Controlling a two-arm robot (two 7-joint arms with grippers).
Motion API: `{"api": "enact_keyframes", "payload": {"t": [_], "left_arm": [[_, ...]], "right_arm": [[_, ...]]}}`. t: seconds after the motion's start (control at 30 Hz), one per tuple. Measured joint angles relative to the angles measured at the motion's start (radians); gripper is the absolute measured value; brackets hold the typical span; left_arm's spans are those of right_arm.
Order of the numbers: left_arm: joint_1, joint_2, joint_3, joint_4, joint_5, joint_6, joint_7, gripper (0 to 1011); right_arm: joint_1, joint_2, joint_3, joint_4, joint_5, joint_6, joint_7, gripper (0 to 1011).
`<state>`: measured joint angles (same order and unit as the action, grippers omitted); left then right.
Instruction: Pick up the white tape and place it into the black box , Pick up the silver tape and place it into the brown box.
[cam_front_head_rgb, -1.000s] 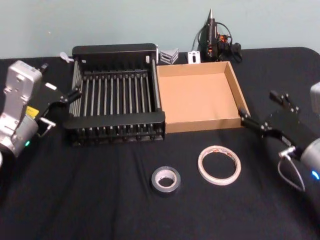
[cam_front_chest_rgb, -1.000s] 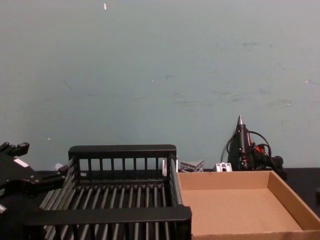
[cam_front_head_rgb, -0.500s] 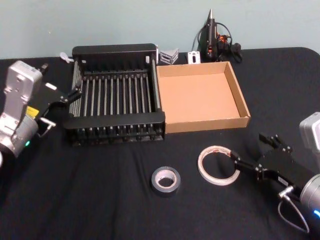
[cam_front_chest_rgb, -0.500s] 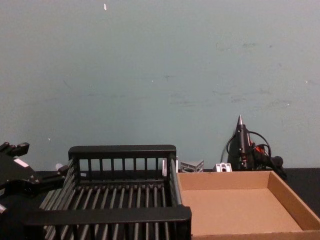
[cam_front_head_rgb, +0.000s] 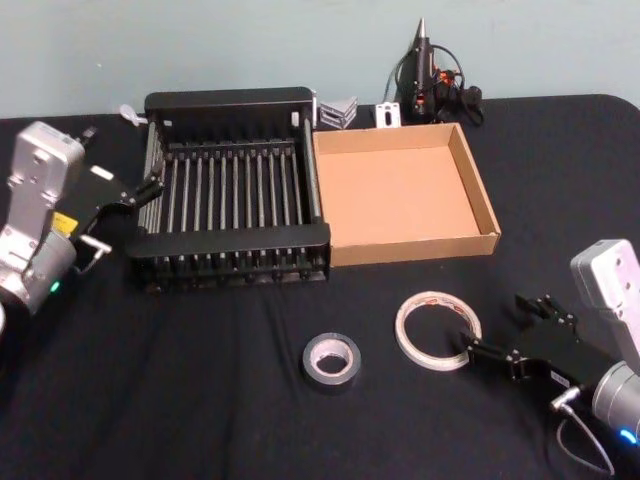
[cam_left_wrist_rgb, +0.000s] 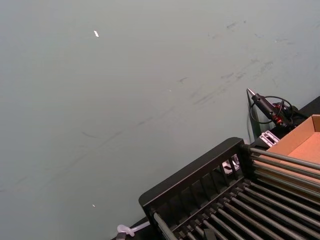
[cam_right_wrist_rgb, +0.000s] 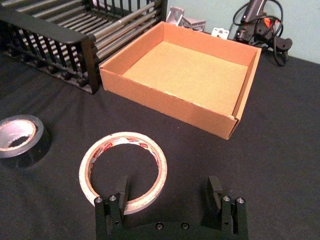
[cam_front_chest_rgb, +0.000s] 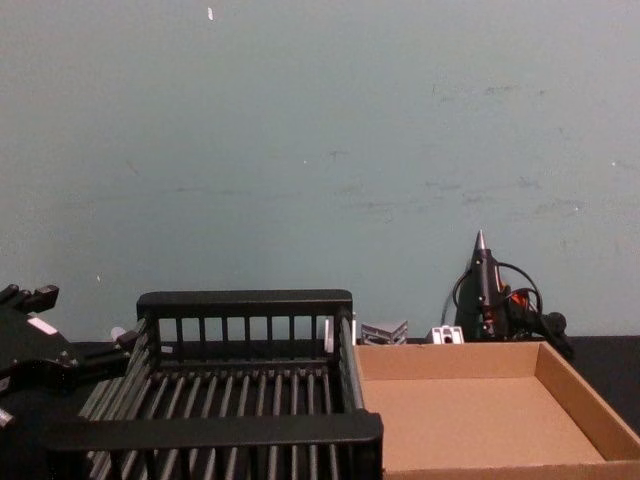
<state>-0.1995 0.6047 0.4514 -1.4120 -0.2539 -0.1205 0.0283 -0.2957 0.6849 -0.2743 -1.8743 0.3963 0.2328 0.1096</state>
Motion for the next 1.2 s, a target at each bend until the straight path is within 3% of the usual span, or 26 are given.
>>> {"api": "enact_keyframes", "payload": {"t": [0.53,0.83,1.2], "left_arm": [[0.000,0.000,0.000,0.000,0.000,0.000,0.000,1001],[0.000,0.000,0.000,0.000,0.000,0.000,0.000,1001],[0.000,0.000,0.000,0.000,0.000,0.000,0.000,1001]], "right_arm": [[0.046,-0.045,0.004,0.054,-0.025,0.023,0.056,1002],[0.090,-0.083,0.002,0.097,-0.055,0.002,0.089,1002],[0.117,-0.103,-0.007,0.136,-0.086,-0.007,0.142,1002]]}}
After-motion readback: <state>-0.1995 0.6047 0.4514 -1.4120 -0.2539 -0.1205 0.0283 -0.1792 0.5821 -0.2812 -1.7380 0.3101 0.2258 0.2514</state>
